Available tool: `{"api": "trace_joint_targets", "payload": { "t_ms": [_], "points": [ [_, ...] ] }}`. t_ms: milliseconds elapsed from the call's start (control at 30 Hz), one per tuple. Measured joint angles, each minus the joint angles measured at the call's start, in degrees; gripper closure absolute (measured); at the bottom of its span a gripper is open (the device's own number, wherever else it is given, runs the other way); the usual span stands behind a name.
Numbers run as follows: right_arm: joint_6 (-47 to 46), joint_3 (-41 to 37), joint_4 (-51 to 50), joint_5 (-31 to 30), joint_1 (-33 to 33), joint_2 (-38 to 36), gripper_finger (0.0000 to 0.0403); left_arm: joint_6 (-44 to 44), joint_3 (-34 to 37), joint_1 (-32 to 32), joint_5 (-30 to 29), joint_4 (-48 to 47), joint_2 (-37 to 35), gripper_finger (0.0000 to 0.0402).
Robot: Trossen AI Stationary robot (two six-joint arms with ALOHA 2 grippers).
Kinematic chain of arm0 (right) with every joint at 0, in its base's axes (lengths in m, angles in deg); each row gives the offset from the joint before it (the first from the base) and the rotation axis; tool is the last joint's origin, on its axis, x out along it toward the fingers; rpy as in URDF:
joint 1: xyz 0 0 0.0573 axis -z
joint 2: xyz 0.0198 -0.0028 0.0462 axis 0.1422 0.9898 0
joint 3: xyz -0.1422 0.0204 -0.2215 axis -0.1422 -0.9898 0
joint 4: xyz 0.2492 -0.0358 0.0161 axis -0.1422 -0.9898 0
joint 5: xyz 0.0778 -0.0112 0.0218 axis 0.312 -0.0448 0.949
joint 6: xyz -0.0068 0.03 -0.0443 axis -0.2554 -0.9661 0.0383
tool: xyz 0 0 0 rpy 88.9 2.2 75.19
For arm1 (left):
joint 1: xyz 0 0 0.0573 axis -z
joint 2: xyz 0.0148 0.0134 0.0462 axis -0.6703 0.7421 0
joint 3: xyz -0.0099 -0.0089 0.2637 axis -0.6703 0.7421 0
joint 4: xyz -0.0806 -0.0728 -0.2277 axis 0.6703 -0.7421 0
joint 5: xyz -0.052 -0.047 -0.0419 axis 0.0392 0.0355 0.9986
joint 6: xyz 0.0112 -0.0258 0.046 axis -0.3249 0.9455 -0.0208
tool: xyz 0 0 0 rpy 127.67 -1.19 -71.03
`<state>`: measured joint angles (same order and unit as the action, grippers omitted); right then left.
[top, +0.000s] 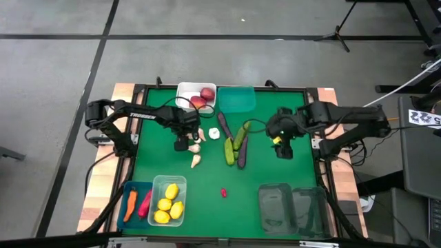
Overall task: Sort produce into baskets
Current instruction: Put the white garlic into the green bin
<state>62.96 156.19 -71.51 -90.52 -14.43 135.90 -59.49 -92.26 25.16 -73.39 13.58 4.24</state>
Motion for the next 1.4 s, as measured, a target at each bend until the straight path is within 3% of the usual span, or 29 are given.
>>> {"api": "trace_joint_targets", "payload": {
  "t_ms": [233,433,567,733,833,1067,1267,1400],
  "points": [
    [-7.3,-3.1,-1.1,-0.9,-5.5,-3.6,0.0043,3.4,-3.3,0.0,0.0,-3.4,-0.7,0.0255],
    [-14.9,-7.1,-1.2,-5.9,-10.9,-8.0,0.0043,4.6,-9.0,0.1,-0.3,-2.9,-3.2,0.0259],
    [-18.7,-10.5,-1.2,-9.8,-13.5,-10.1,0.0043,3.3,-13.5,-0.3,-3.1,4.8,-3.5,0.0258],
    [-20.6,-14.2,-0.8,-12.3,-14.0,-10.8,0.0043,-1.3,-14.9,-2.1,-5.4,23.3,-3.4,0.0258],
    [-22.0,-16.1,-0.8,-12.5,-14.0,-10.9,0.0043,-0.7,-16.8,-4.4,-5.3,28.4,-1.3,0.0258],
    [-23.7,-19.0,-0.7,-12.4,-14.0,-10.8,0.0043,1.9,-26.2,-9.1,-2.0,28.4,9.8,0.0258],
    [-26.7,-19.5,-0.7,-11.9,-14.0,-10.8,0.0043,3.6,-36.4,-11.4,-0.2,23.9,18.4,0.0256],
    [-26.9,-19.5,-0.6,-12.0,-14.0,-10.8,0.0043,1.1,-40.1,-11.8,0.1,20.6,22.9,0.0231]
  ]
}}
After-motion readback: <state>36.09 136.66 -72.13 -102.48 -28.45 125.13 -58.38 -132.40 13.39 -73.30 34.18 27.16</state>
